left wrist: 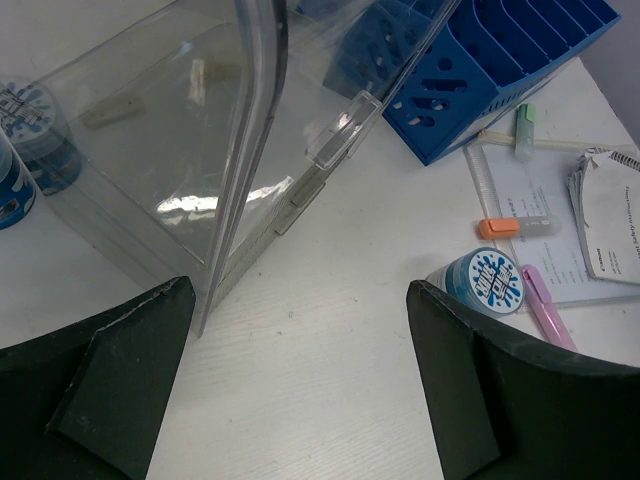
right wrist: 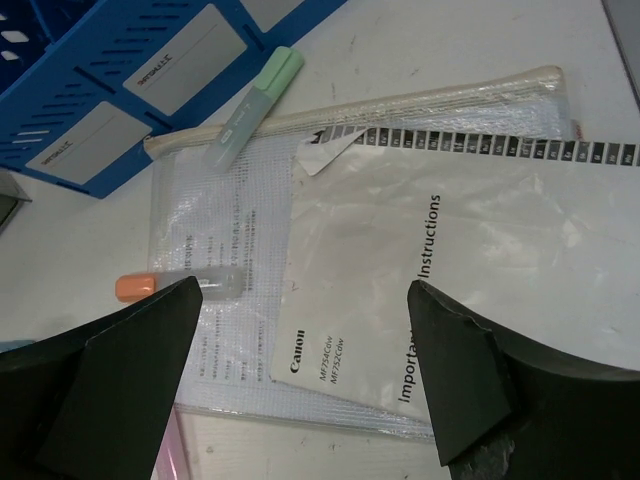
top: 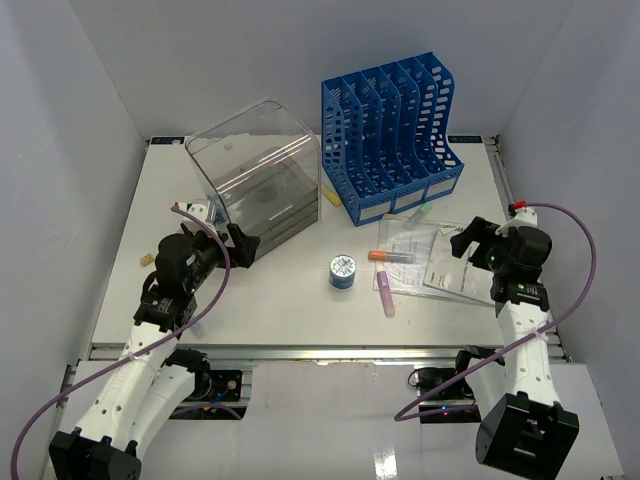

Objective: Organize the desk

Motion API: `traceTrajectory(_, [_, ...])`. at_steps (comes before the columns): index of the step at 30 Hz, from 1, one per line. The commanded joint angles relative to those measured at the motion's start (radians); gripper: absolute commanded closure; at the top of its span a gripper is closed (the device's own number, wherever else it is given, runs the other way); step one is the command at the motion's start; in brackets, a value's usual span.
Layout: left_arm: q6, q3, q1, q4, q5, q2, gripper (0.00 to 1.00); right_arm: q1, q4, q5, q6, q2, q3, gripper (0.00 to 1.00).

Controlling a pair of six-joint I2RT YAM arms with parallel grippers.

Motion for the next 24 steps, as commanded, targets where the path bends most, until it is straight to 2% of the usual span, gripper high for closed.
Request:
traceTrajectory(1, [0.009, 0.011, -0.011, 0.020, 0.016, -0.016, 0.02, -0.001, 0.097, -0.308, -0.161, 0.013, -0.010, 0.10])
traceTrajectory(4, [0.010, 0.010, -0.020, 0.020, 0.017, -0.016, 0.02, 0.054, 0.092, -0.674, -0.341, 0.065, -0.017, 0.10])
traceTrajectory(5, [0.011, 0.010, -0.021, 0.020, 0.020, -0.015, 0.02, 0.101, 0.050, -0.711, -0.397, 0.096, 0.015, 0.10])
traceTrajectory(10, [0.010, 0.009, -0.025, 0.030, 0.051, -0.015, 0.02, 0.402, -0.126, -0.566, -0.579, 0.293, 0.207, 0.10])
traceTrajectory(18, [0.011, -0.008, -0.028, 0.055, 0.090, -0.029, 0.02, 0.659, -0.288, -0.481, -0.680, 0.616, 0.549, 0.10])
traceTrajectory(20, [0.012, -0.008, -0.029, 0.058, 0.091, -0.026, 0.02, 0.677, -0.248, -0.557, -0.681, 0.658, 0.588, 0.10])
traceTrajectory(21, [0.013, -0.009, -0.028, 0.058, 0.090, -0.024, 0.02, 0.681, -0.198, -0.574, -0.600, 0.676, 0.592, 0.10])
traceTrajectory(24, [0.013, -0.011, -0.030, 0.060, 0.084, -0.023, 0.02, 0.685, 0.107, -0.630, -0.317, 0.693, 0.552, 0.09])
